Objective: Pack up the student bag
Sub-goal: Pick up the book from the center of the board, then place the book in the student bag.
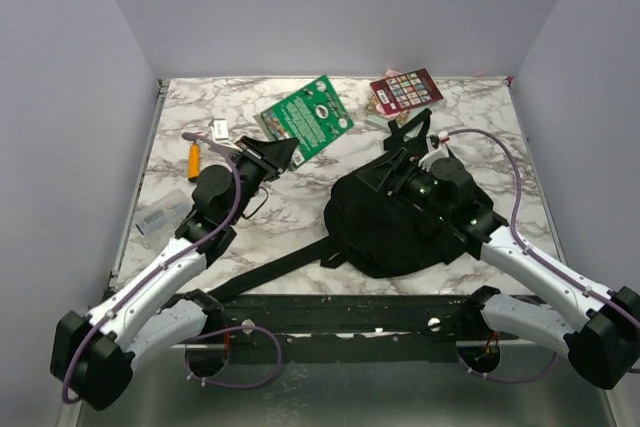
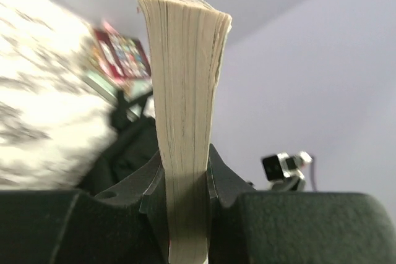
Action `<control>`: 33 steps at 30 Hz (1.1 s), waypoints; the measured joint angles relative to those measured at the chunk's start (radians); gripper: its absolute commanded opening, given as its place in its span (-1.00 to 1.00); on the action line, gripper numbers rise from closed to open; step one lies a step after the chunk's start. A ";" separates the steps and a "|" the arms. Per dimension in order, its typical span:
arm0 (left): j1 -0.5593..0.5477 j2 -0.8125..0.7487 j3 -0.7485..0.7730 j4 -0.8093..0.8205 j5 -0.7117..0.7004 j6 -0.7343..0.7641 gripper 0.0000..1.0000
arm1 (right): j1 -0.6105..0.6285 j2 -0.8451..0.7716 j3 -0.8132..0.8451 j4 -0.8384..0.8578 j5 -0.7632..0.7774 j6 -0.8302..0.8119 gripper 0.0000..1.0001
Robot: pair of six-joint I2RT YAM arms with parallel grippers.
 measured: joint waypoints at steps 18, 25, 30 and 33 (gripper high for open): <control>0.046 -0.386 0.063 -0.737 -0.211 0.364 -1.00 | 0.311 0.488 0.471 -0.715 0.213 -0.664 0.24; 0.046 -0.389 0.068 -0.802 -0.122 0.381 -1.00 | 0.327 0.541 0.480 -0.811 0.310 -0.674 -0.54; 0.046 -0.377 0.068 -0.813 -0.063 0.380 -1.00 | 0.327 0.540 0.515 -0.879 0.364 -0.665 -0.99; 0.046 -0.376 0.068 -0.826 -0.037 0.380 -1.00 | 0.327 0.534 0.537 -0.913 0.391 -0.659 -0.99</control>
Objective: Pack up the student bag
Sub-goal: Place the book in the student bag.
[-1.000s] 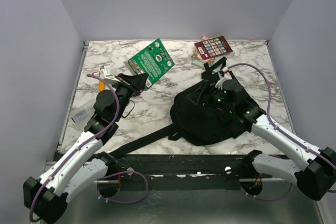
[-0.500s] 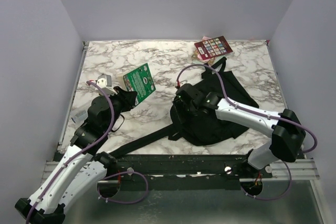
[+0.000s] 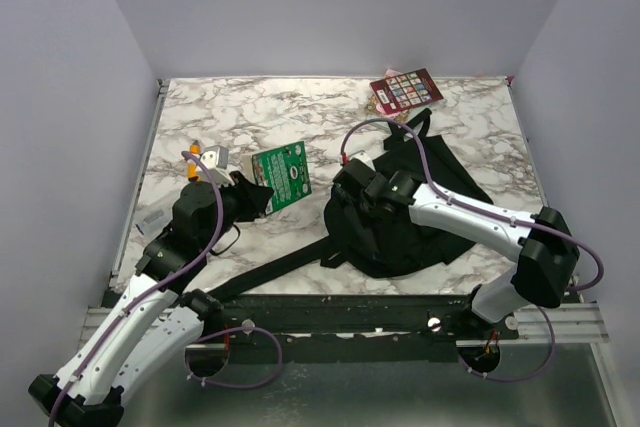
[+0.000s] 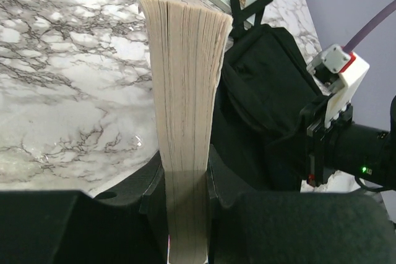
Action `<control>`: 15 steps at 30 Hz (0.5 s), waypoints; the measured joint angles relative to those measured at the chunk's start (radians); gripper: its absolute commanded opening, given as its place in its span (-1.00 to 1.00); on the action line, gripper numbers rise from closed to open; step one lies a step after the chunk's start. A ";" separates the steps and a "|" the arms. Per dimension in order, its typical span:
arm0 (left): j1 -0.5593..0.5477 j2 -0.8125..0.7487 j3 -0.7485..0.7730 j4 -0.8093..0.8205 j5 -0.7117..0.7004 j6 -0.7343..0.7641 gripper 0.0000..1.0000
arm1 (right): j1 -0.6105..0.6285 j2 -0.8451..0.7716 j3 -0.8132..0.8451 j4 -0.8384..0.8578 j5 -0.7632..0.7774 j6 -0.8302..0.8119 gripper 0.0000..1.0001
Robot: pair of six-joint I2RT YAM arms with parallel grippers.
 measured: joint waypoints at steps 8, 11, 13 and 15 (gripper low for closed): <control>0.000 0.001 0.047 -0.066 0.112 -0.051 -1.00 | 0.000 -0.019 0.093 -0.100 0.156 0.060 -0.99; 0.000 0.002 0.078 -0.094 0.173 -0.121 -1.00 | -0.001 -0.045 0.144 -0.115 0.219 0.092 -0.99; 0.006 0.002 0.082 -0.096 0.214 -0.171 -1.00 | -0.004 -0.066 0.171 -0.116 0.254 0.111 -0.99; 0.017 0.013 0.082 -0.099 0.260 -0.221 -1.00 | -0.021 -0.086 0.185 -0.114 0.268 0.127 -0.99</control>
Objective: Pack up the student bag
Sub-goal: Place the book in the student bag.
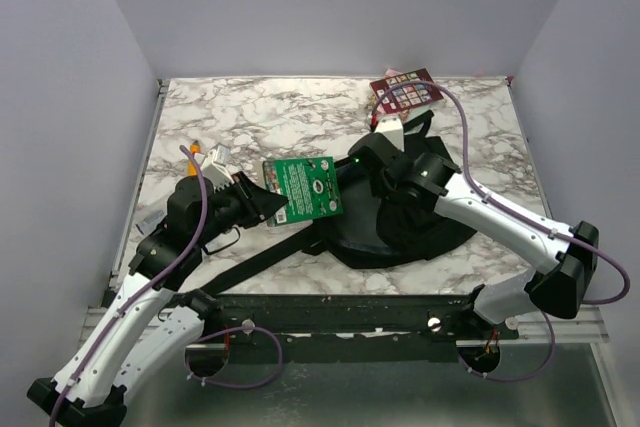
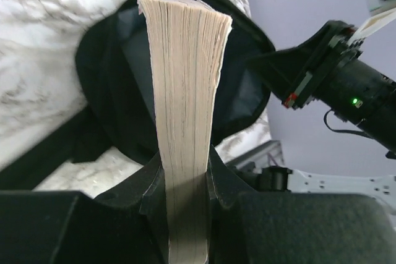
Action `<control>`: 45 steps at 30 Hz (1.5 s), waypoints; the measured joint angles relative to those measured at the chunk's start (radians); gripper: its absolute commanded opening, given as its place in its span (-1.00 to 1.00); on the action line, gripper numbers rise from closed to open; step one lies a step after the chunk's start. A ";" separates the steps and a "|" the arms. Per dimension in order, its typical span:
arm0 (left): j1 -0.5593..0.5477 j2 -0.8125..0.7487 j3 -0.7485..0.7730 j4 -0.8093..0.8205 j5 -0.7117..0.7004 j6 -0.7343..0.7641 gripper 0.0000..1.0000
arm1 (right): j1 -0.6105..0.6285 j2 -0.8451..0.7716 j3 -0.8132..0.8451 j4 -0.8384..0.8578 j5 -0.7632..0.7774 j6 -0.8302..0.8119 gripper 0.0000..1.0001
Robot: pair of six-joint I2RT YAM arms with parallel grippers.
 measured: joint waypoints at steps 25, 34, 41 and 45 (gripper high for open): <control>-0.236 0.559 -0.121 0.581 0.085 -0.486 -1.00 | -0.083 -0.090 0.017 0.105 -0.064 0.012 -0.99; -0.314 0.708 -0.090 0.722 -0.166 -0.520 -1.00 | -0.086 -0.118 0.018 0.121 -0.098 0.014 -0.99; -0.314 0.705 -0.101 0.756 -0.253 -0.520 -1.00 | -0.086 -0.147 0.018 0.123 -0.098 0.014 -0.99; -0.329 0.814 -0.066 0.842 -0.270 -0.527 -1.00 | -0.086 -0.147 0.018 0.126 -0.105 0.014 -0.99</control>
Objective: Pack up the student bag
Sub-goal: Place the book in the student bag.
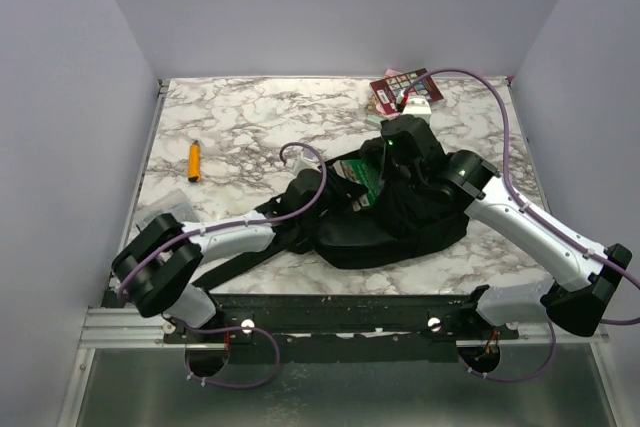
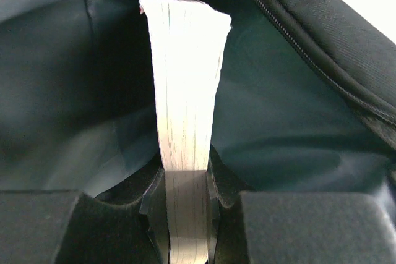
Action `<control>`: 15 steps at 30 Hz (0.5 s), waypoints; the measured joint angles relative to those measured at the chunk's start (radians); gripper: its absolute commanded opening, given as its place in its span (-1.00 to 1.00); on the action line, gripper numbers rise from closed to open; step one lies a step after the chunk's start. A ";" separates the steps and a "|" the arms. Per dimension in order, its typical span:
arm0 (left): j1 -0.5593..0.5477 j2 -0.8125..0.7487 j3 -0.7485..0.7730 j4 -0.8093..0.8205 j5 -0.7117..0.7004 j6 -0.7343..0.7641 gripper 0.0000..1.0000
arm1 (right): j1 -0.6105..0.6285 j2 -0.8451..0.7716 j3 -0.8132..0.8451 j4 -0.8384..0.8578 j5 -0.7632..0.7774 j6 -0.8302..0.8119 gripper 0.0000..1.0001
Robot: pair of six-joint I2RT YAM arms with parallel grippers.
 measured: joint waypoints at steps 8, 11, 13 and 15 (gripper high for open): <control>-0.101 0.265 0.182 0.098 -0.047 -0.019 -1.00 | 0.000 0.004 0.017 0.000 -0.006 0.000 -0.99; -0.138 0.363 0.253 0.115 -0.050 -0.041 -1.00 | -0.007 0.003 0.017 -0.001 -0.002 0.000 -0.99; -0.148 0.416 0.280 0.127 -0.050 -0.058 -0.66 | -0.013 0.003 0.016 -0.001 0.004 0.000 -0.99; -0.150 0.437 0.283 0.131 -0.050 -0.068 -0.21 | -0.018 0.003 0.014 -0.001 0.015 -0.001 -0.99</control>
